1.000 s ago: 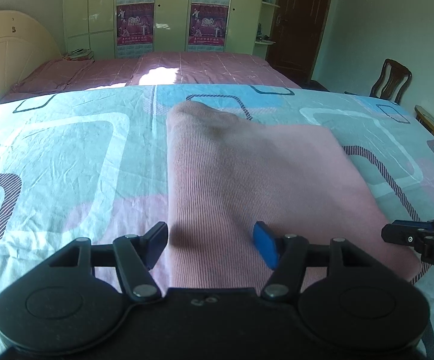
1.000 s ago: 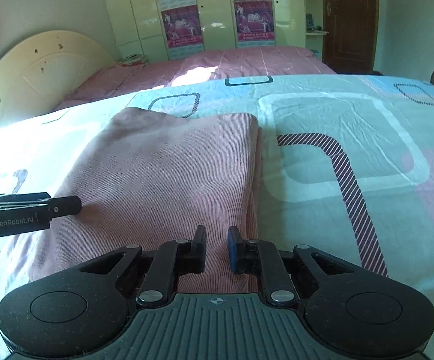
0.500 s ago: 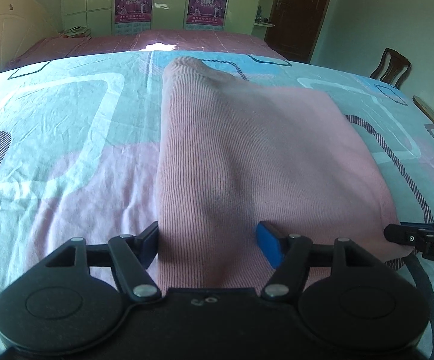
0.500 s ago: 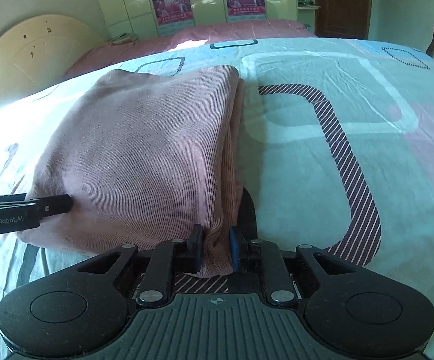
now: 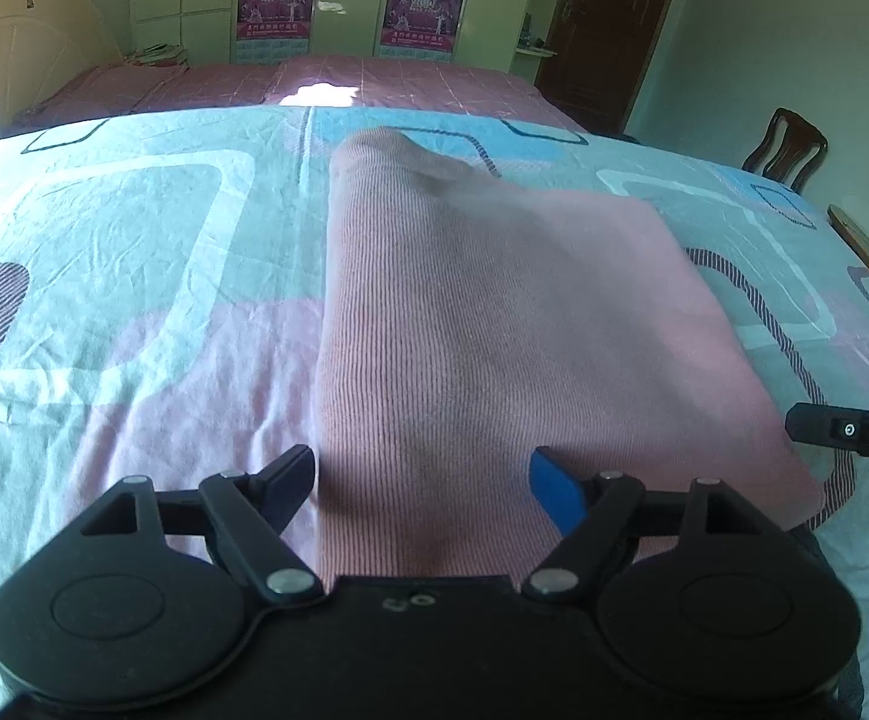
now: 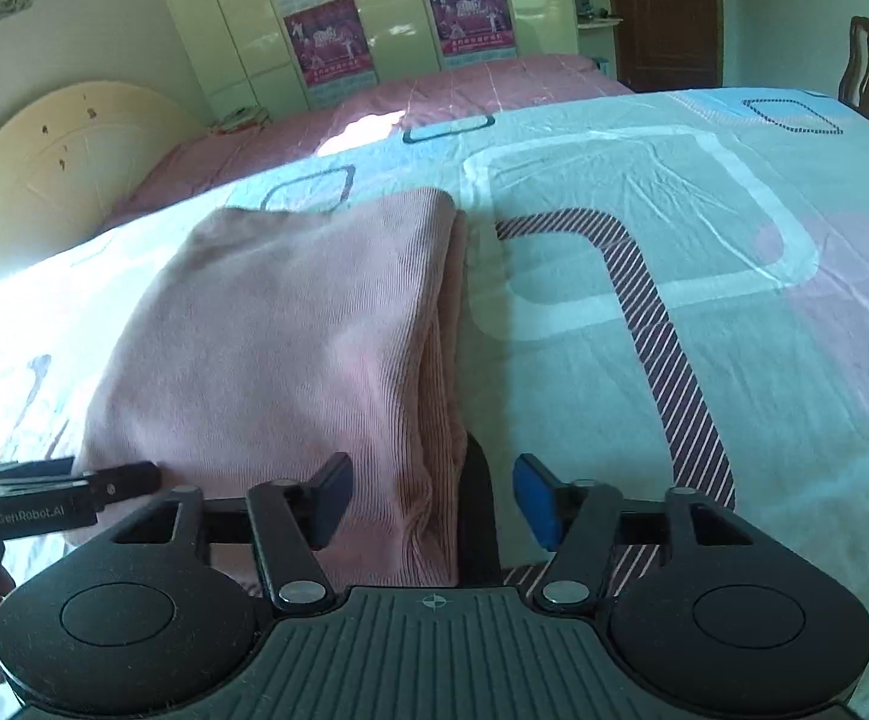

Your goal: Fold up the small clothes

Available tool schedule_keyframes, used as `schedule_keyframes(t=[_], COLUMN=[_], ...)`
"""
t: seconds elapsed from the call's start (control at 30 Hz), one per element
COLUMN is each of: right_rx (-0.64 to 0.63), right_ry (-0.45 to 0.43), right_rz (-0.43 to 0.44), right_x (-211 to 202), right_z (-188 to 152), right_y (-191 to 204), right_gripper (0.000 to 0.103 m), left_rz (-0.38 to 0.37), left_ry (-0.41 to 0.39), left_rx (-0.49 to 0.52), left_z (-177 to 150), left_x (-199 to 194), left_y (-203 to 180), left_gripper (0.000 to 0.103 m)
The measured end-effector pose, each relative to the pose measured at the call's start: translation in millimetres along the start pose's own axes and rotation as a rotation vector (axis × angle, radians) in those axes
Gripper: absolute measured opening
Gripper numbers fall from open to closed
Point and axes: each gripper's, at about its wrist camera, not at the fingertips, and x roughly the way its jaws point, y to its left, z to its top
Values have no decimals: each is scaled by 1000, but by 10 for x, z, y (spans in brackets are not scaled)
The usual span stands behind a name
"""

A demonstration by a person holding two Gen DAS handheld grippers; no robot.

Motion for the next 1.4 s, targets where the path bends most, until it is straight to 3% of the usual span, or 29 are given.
schedule_keyframes(t=[0.1,0.4,0.9,0.93,0.97,1.03,1.17,1.3,1.33,1.37,1.4], right_rx=[23,111,82,76,63,66,70,85,85,90,99], right_ry=[-6,39,58,55,55,62,58,63,63,69,70], right_rz=[15,98,91,87,89,103,114,110,107,125,132], right_x=[35,432,940,949,957,971,973,986,976,968,956], right_z=[124,370,468,467,464,466,481,492,487,485,484], right_y=[-37,-134,-131,-114,-94,-82,-118,-88,-65,-53,-49], right_gripper=[61,61,60,56,46,39,38,38,35,25,24], left_rz=[0,-19,-93,-93,-94,-98,-108,-110,-108,-105,-102], left_ry=[-46,-17,11,9,7,4,0,-1,-5,-9,-14], left_rx=[7,-33,-54,-54,-53,-46,-36,-24,-24,-24,-23], left_z=[117,469,538,527,524,524,580,591,595,603,619], left_x=[-78,291,792,797,802,786,739,744,729,709,679], left_y=[22,158,150,138,130,111,99,82,76,70,67], left_gripper=[88,87,85,84,83,79,65,59,56,49,43])
